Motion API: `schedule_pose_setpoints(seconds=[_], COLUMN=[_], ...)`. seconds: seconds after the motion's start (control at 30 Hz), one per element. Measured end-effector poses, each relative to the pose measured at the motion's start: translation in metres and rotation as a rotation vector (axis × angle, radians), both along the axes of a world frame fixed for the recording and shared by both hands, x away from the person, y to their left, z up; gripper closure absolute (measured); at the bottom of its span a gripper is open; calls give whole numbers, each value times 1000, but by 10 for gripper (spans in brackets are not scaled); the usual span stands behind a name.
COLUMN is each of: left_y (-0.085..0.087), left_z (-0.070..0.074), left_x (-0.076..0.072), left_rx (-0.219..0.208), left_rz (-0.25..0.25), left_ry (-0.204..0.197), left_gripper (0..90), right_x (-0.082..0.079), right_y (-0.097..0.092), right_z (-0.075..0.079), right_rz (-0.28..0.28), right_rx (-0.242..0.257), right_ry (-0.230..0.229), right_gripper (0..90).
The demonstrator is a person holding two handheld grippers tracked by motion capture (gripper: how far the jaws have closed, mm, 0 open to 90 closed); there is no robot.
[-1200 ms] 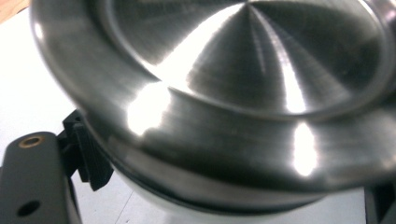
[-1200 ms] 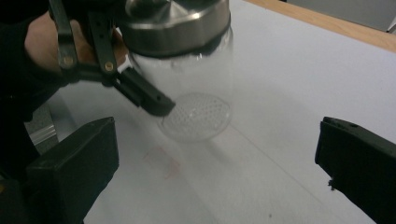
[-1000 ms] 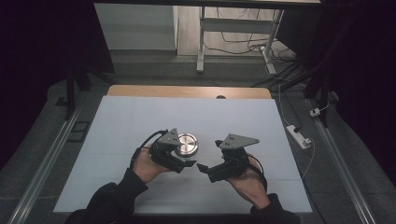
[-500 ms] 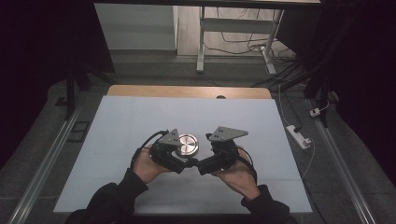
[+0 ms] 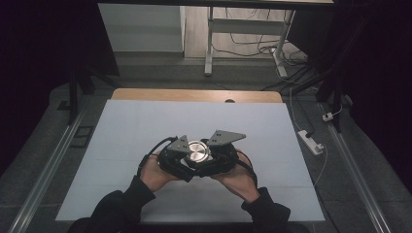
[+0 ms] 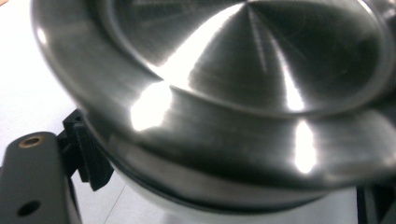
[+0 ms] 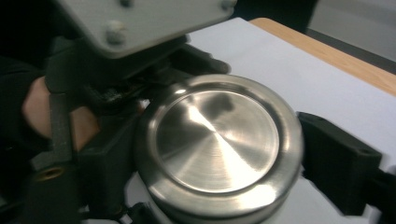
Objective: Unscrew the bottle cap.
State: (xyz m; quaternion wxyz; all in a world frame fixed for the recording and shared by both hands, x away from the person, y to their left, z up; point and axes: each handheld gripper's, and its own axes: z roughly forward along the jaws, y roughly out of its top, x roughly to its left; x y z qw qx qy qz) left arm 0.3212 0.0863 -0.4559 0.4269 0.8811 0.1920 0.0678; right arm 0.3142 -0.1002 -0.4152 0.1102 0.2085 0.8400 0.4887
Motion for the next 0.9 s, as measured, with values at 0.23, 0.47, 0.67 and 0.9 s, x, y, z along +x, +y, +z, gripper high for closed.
schedule_pose_setpoints(seconds=[0.23, 0.47, 0.67, 0.9], left_y=[0, 3, 3, 6], left_z=[2, 7, 11, 8], left_x=[0, -2, -7, -1], left_rx=[10, -7, -14, -19], left_rz=[-45, -163, -266, -133], left_ry=[5, 14, -11, -1], left_gripper=[155, 155, 155, 155], right_x=[1, 4, 11, 10], right_y=[-1, -7, -15, -16], right_z=[1, 7, 9, 16], right_rz=[41, 182, 404, 299], right_rx=[-5, 5, 33, 25], right_ry=[3, 23, 23, 52], right_gripper=[181, 182, 179, 10])
